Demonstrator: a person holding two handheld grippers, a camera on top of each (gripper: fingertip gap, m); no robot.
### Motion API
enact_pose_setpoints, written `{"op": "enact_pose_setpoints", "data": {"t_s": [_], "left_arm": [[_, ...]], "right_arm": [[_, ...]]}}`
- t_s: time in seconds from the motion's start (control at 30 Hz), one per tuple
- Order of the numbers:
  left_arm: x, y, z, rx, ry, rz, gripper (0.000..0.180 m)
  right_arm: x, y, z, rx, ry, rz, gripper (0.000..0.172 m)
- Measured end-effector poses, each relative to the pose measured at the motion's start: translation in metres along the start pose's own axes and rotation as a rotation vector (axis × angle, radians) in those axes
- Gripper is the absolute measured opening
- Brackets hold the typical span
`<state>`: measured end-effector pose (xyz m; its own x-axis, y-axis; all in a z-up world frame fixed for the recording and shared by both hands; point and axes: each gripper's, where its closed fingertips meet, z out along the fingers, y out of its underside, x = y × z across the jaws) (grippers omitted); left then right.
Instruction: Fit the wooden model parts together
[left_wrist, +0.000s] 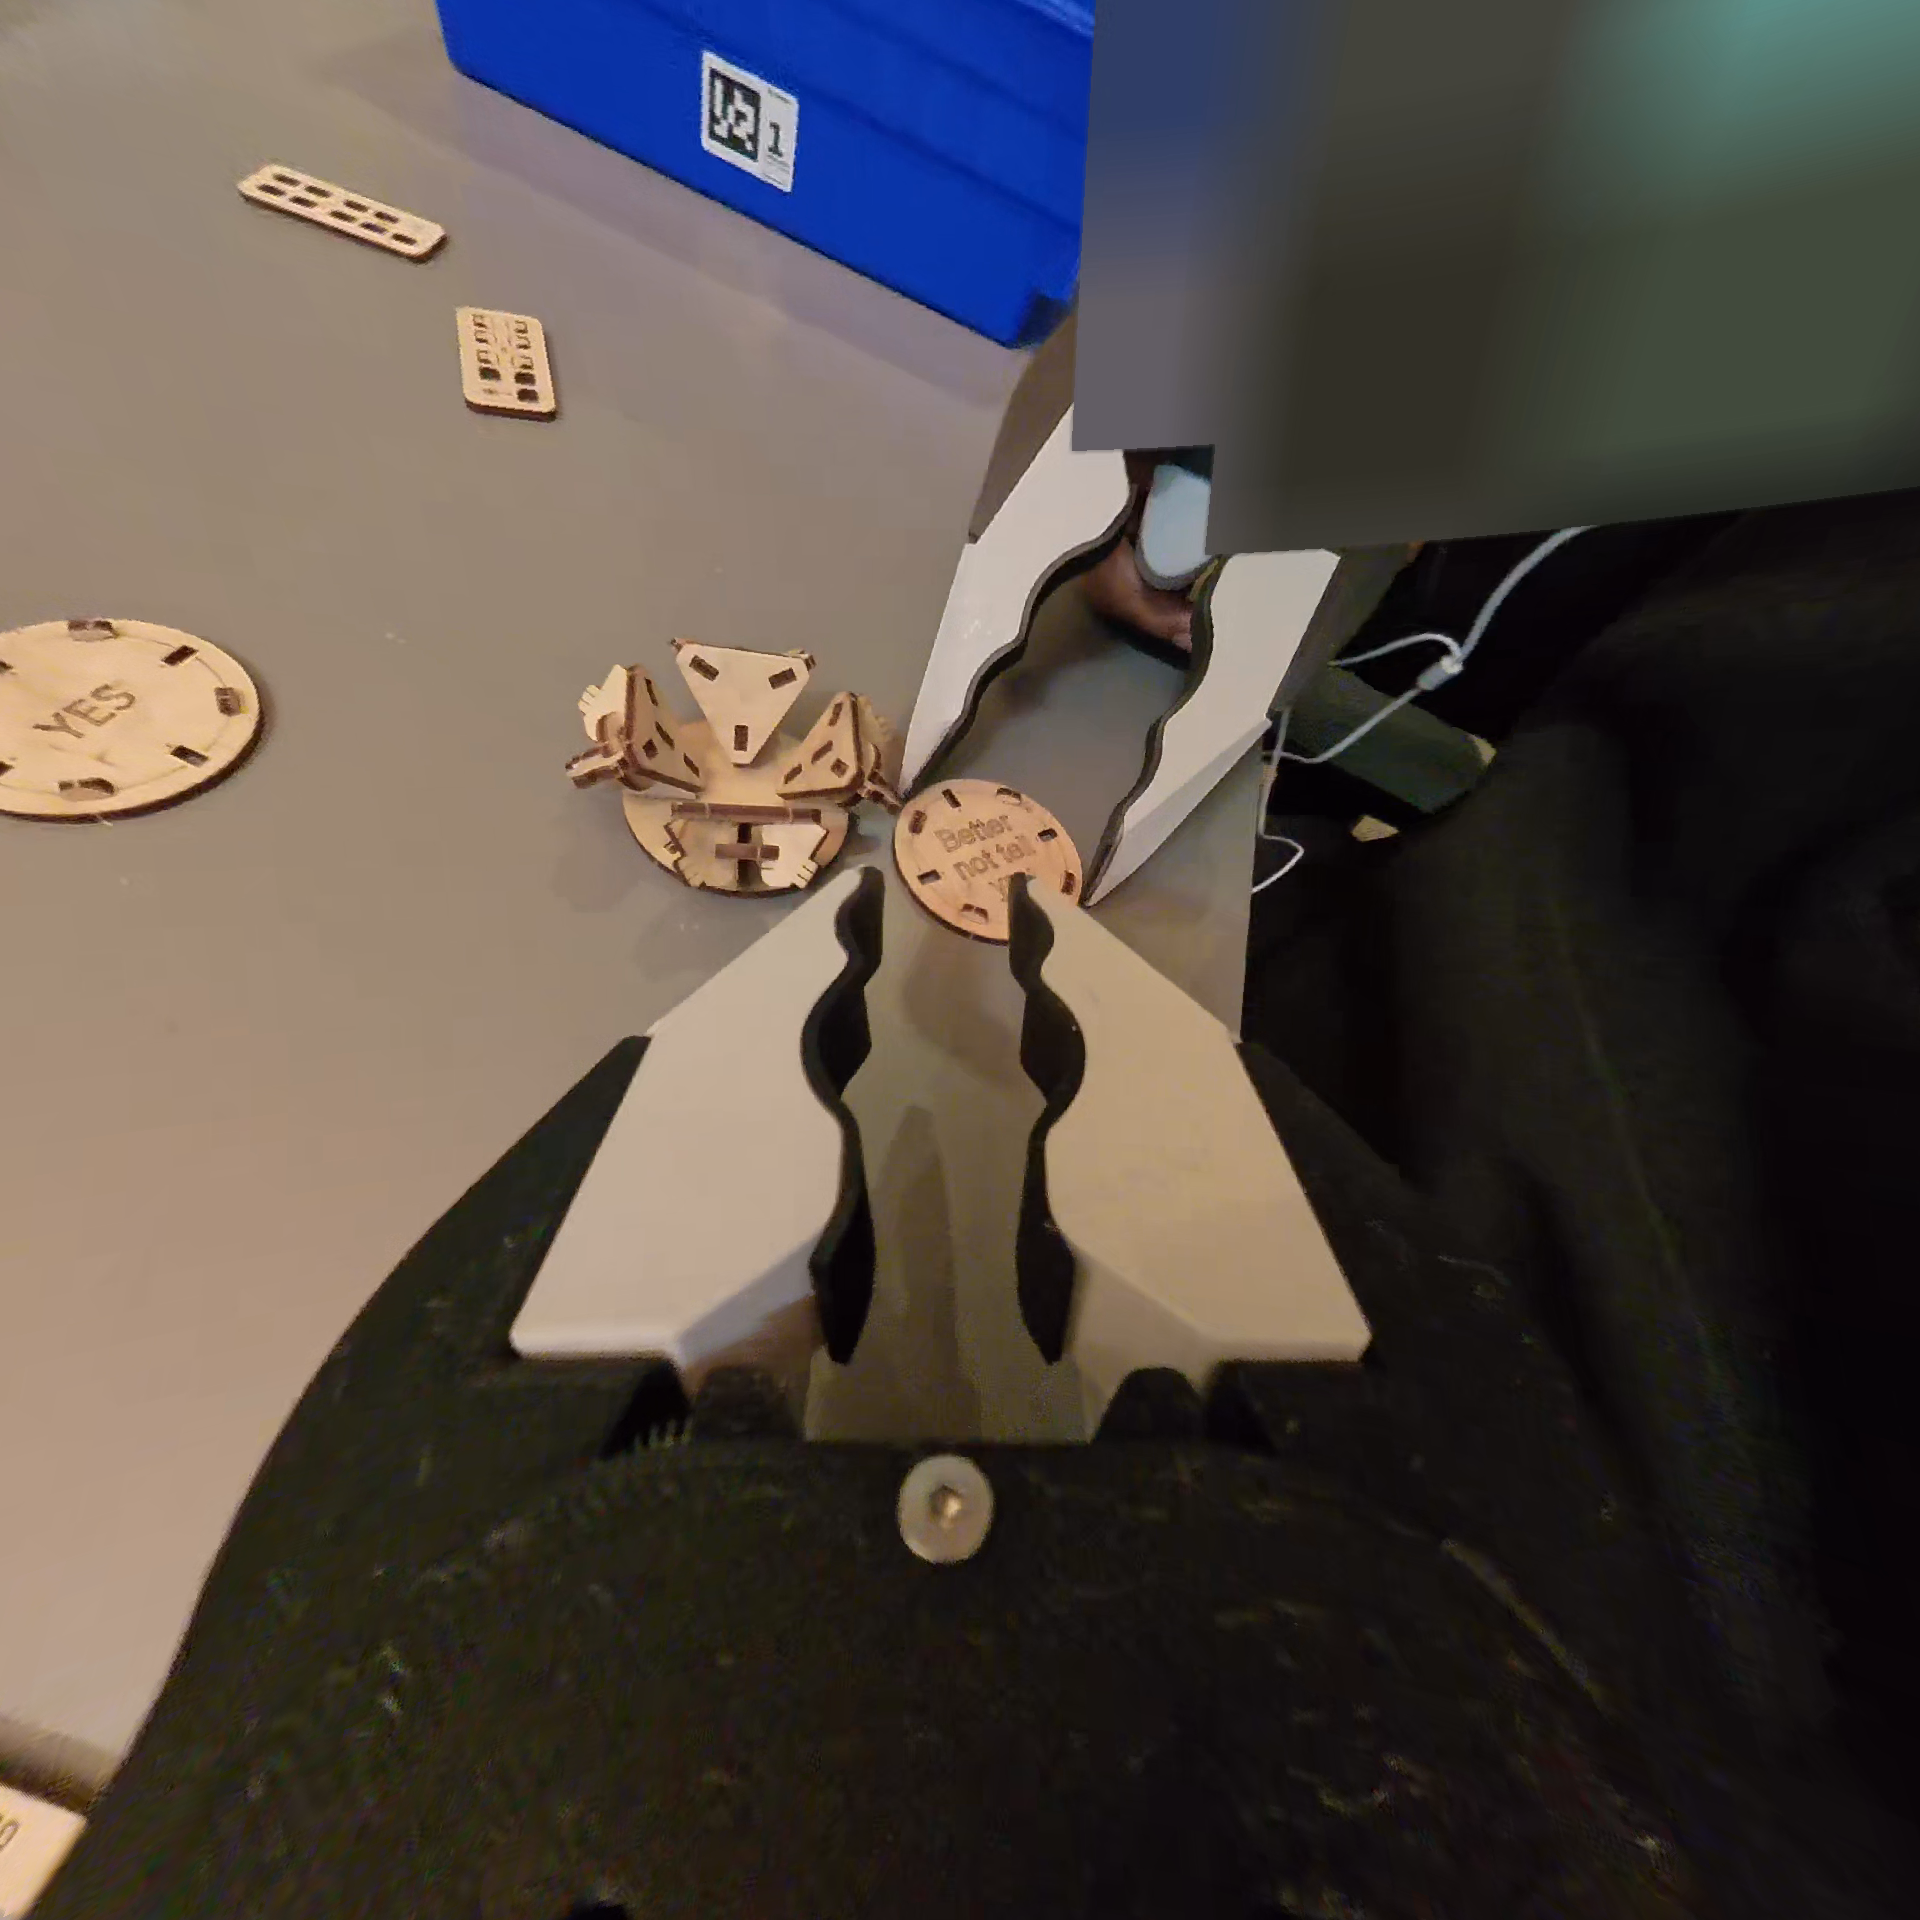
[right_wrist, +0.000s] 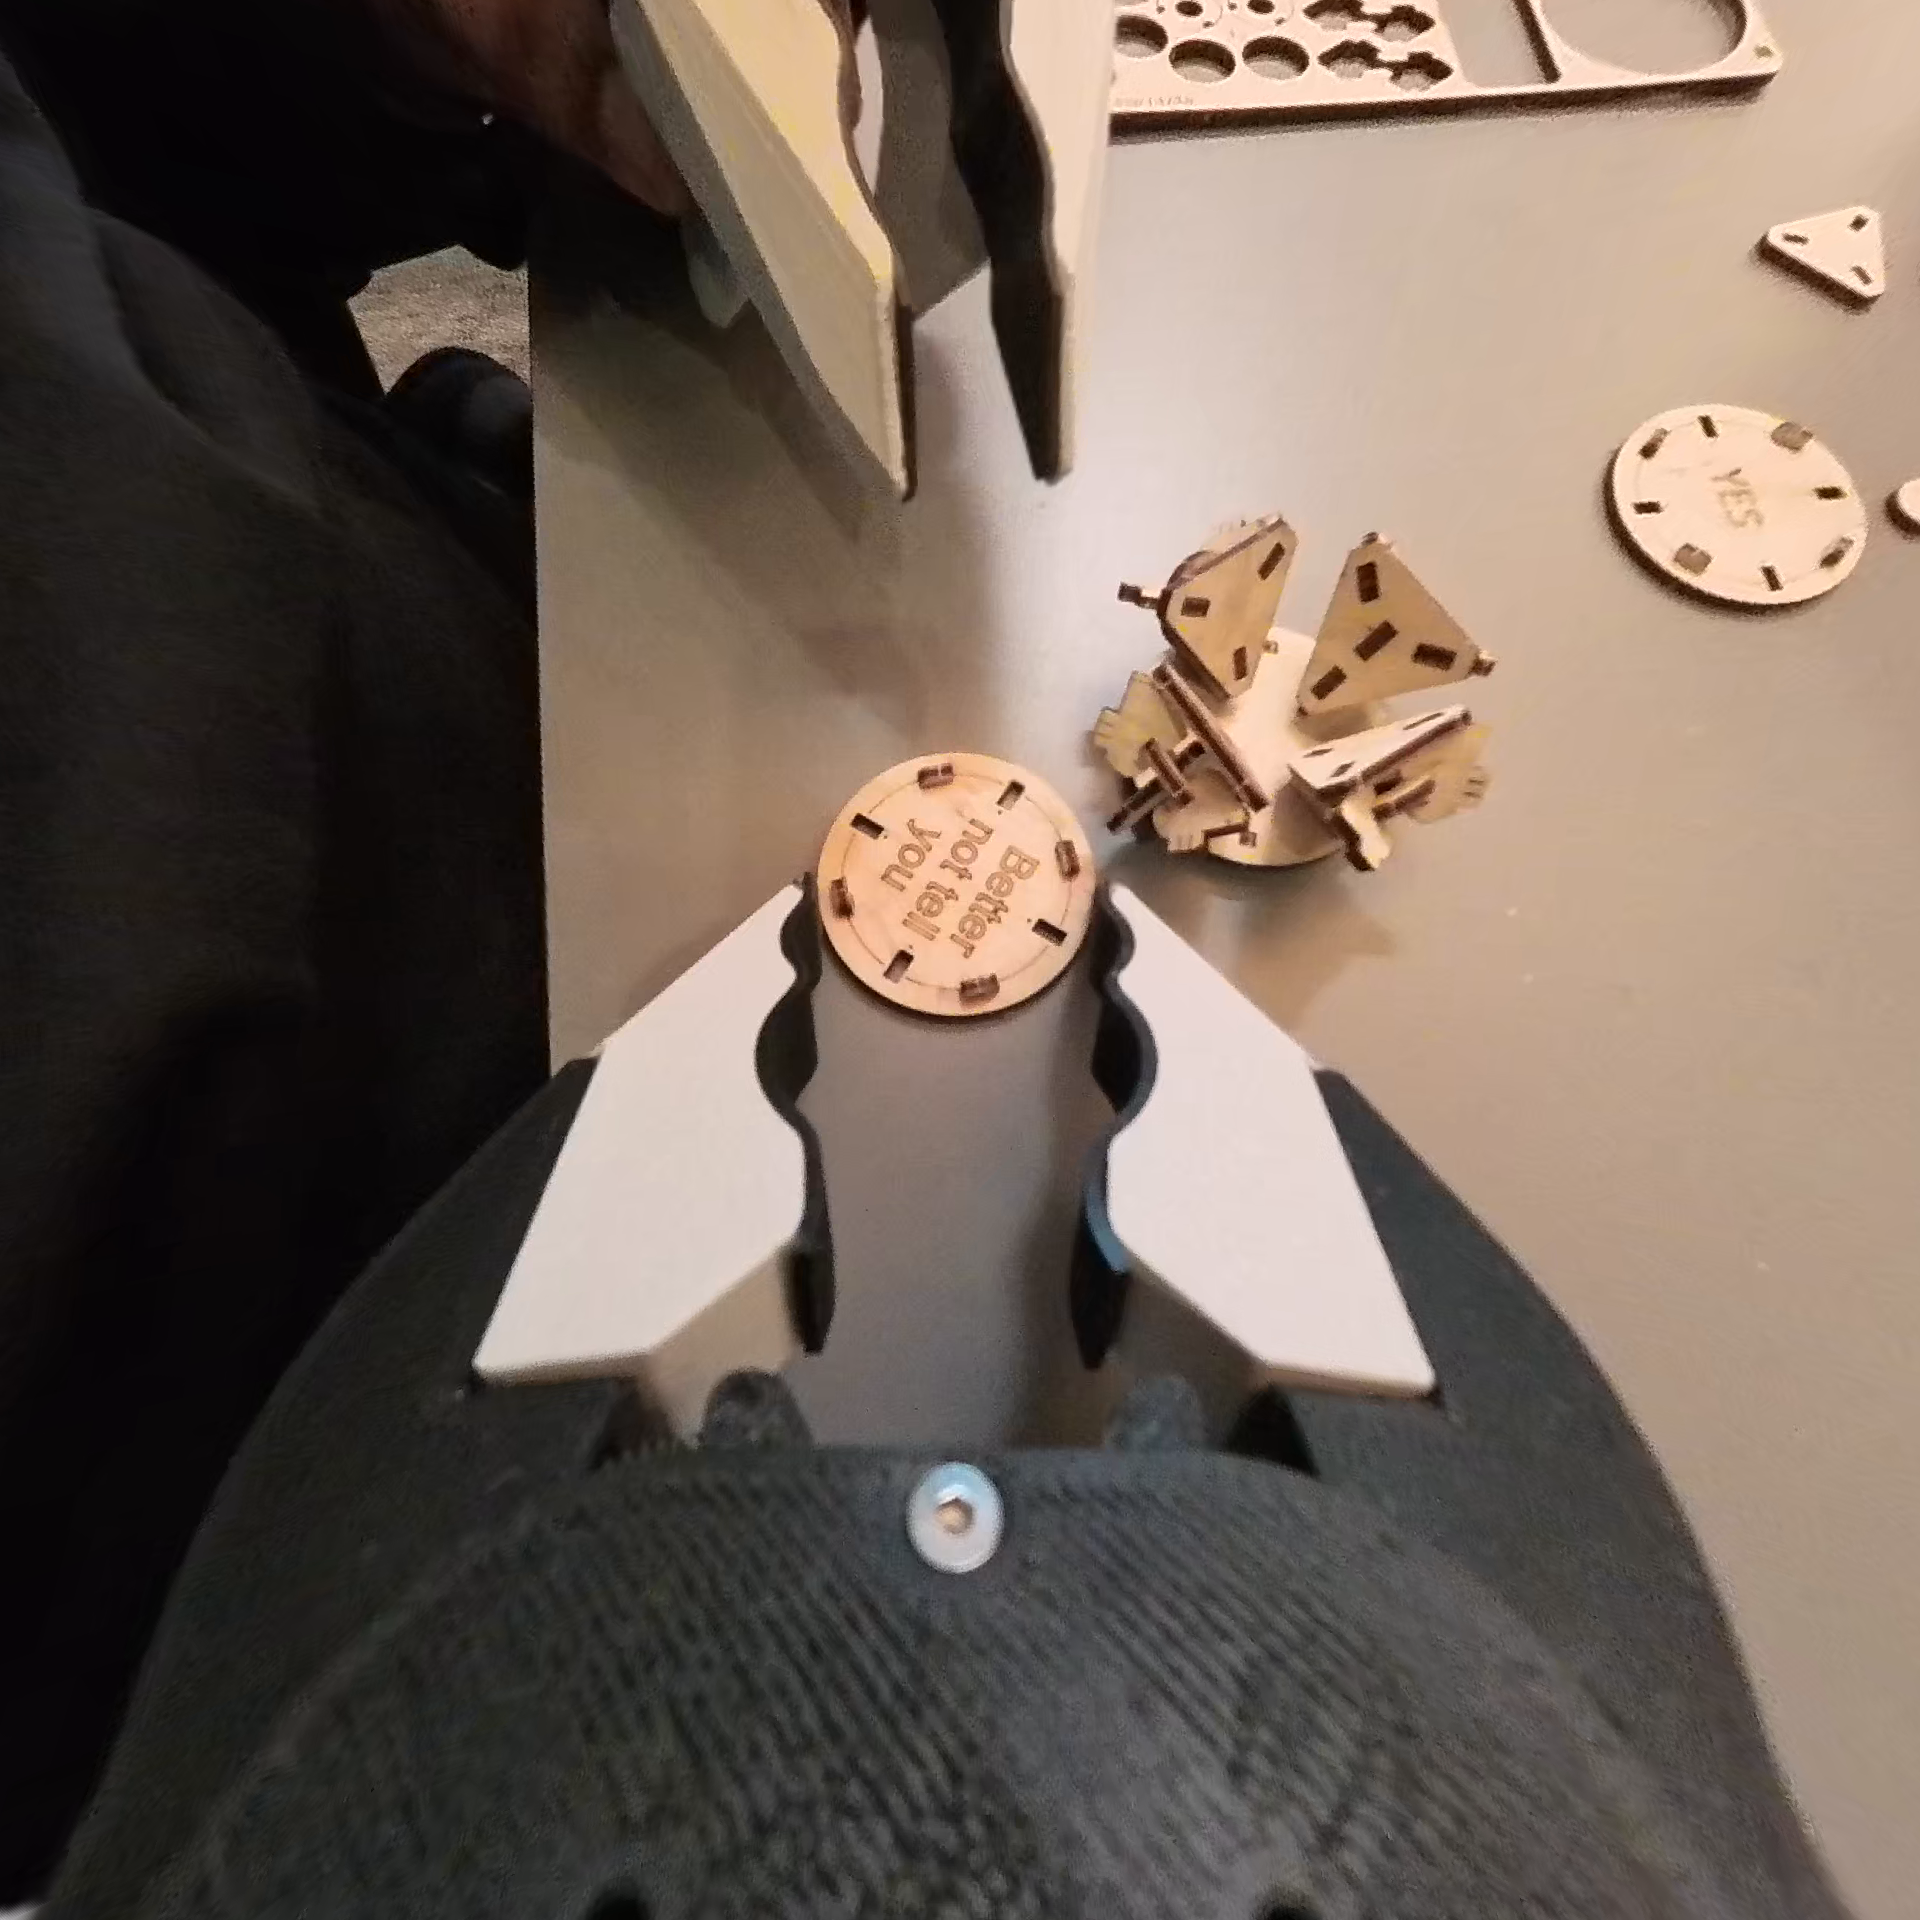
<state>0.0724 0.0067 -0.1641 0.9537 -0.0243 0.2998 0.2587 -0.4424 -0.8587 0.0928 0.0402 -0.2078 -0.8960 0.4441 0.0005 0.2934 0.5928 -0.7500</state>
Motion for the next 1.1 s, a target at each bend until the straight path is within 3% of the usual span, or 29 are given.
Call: {"op": "enact_pose_setpoints", "data": {"t_s": [0.1, 0.23, 0.5, 0.63, 0.73, 0.77, 0.87, 0.97, 1.1], "left_arm": [[-0.009, 0.001, 0.003, -0.022, -0.058, -0.009, 0.025], [-0.04, 0.011, 0.008, -0.103, -0.247, -0.075, 0.023], [-0.017, 0.011, 0.042, -0.187, -0.145, -0.021, 0.023], [-0.001, 0.011, 0.039, -0.198, -0.018, -0.021, 0.019], [0.0, -0.005, 0.02, -0.121, 0.05, 0.06, 0.024], [-0.008, -0.017, 0.014, -0.066, 0.018, 0.122, 0.025], [-0.054, -0.06, 0.0, 0.073, -0.183, 0.312, 0.029], [-0.1, -0.095, 0.004, 0.108, -0.248, 0.327, 0.04], [-0.166, -0.085, 0.02, -0.032, -0.35, 0.379, 0.046]], "right_arm": [[0.001, 0.0, 0.0, 0.0, 0.009, -0.003, 0.051], [0.014, 0.008, -0.009, 0.0, 0.042, 0.031, 0.051], [0.047, 0.032, -0.037, -0.001, 0.144, 0.112, 0.052], [0.064, 0.037, -0.058, 0.063, 0.151, 0.142, 0.062], [0.08, 0.012, -0.086, 0.266, 0.156, 0.121, 0.035], [0.087, 0.001, -0.092, 0.315, 0.166, 0.096, 0.031], [0.116, -0.031, -0.09, 0.36, 0.238, 0.02, 0.04], [0.153, -0.058, -0.068, 0.317, 0.311, -0.065, 0.037], [0.166, -0.082, -0.025, 0.302, 0.157, -0.122, 0.048]]}}
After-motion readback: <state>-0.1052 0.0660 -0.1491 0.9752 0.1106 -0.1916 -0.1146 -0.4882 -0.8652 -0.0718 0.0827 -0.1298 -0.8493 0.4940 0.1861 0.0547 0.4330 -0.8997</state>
